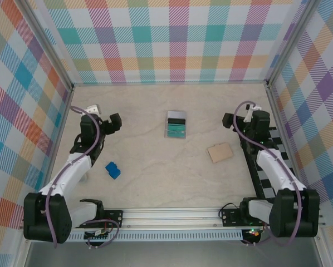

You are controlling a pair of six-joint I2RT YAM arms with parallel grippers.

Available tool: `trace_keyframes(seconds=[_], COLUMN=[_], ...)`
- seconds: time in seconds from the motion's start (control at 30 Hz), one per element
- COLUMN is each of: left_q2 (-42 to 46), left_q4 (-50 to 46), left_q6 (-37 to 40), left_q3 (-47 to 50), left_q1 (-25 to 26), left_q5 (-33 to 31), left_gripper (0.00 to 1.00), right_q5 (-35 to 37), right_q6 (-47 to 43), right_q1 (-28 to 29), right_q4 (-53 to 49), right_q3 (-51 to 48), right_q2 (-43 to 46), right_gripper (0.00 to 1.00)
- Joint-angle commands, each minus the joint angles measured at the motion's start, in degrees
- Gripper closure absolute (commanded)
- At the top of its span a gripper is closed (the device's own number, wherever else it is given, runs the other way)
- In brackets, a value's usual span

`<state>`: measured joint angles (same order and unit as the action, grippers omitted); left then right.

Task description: Take the credit cards out of the card holder

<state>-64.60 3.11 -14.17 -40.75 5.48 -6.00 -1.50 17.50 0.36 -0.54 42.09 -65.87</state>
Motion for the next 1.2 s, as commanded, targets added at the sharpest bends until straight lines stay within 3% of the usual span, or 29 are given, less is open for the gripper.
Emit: trace_keyframes(seconds=[0.0,0.1,0.23,0.47,0.73,0.83,1.17], left_q2=[1.5,-0.1,-1.1,-1.8,-2.4,-2.6,-4.3], left_q4=[-19.6,-30.6,-34.4,-32.1,-30.7,-30.7,-28.6], left_q6=[-10.4,-11.5,-12.5,-12.3,-13.1,-13.5,-15.7], left_q3=[-5.6,-11.0,-12.8,-10.9,-9.1,-8.5,-7.1], left_q1=[-0.4,-0.4,-0.4,-0.4,0.0,0.1,1.9], left_q5=[2.3,1.5,4.8,12.6,17.2,17.8,20.1], left_gripper=[0.0,0.0,0.0,0.0,0.0,0.0,0.0], right_q5=[1.2,-2.3,-4.9,-6.0,3.6,7.2,2.7], right_q6=[11.5,11.7,12.9,14.8,14.3,14.5,16.0], right_q1=[-0.3,-0.3,-0.3,0.2,4.3,6.1,15.2], right_q4=[-25.3,-31.6,-33.9,-33.6,-35.7,-36.3,-34.1], right_q3=[7.3,9.9,10.0,9.6,13.8,14.5,14.4], right_q2=[0.4,-0.3,-3.4,-12.2,-22.8,-25.6,-29.0], right_gripper=[0.0,0.0,0.0,0.04,0.2,0.21,0.3])
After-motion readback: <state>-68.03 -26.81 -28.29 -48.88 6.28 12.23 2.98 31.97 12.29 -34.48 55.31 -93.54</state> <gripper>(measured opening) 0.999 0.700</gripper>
